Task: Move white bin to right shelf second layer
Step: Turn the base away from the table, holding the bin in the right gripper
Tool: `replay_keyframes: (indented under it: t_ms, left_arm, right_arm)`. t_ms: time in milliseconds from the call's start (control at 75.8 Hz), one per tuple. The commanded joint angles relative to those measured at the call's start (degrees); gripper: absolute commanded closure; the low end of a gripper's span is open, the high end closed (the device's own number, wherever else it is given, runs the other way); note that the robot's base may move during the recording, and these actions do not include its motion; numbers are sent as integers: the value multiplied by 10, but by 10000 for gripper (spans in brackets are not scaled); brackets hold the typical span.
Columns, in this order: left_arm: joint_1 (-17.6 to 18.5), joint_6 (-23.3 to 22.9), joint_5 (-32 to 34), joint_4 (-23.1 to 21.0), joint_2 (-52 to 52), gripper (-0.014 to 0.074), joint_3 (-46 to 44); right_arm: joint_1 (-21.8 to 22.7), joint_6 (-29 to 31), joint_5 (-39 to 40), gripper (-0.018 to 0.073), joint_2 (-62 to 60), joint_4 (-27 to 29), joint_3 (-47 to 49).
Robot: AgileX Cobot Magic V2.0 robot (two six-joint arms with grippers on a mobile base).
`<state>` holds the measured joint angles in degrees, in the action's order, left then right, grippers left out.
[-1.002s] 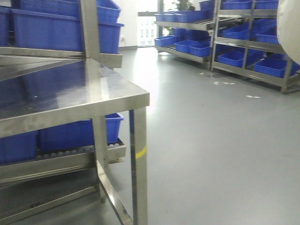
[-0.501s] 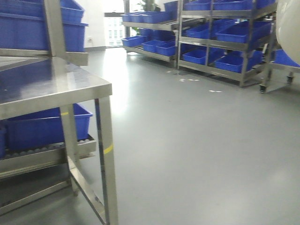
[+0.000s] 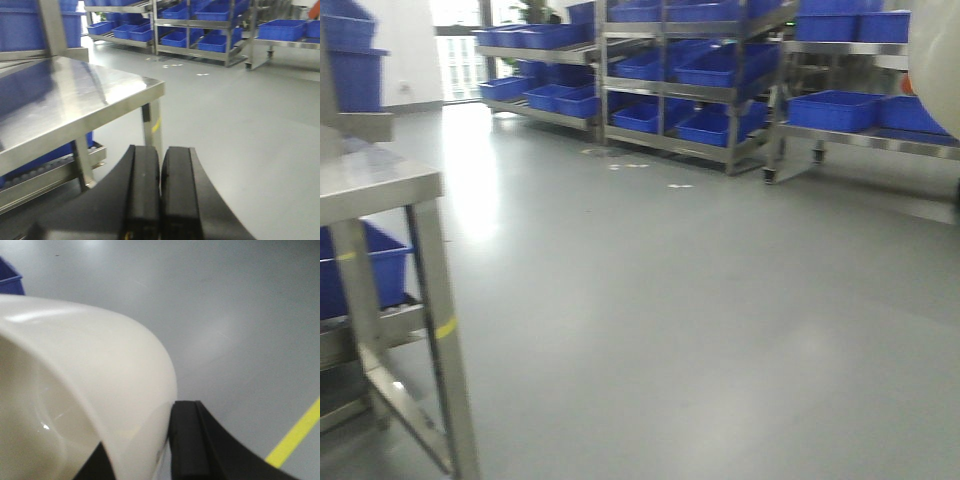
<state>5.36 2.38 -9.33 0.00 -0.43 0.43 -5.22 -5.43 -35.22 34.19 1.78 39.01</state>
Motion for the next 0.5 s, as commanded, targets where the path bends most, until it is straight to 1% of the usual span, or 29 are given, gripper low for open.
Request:
replay_keyframes:
  t_ms: [0, 488]
  left_arm:
    - [3, -2, 49, 0, -8, 512, 21]
    - [3, -2, 49, 0, -8, 512, 21]
  right_arm:
    - [5, 2, 54, 511, 5, 0, 17]
    - [5, 2, 54, 511, 5, 0, 17]
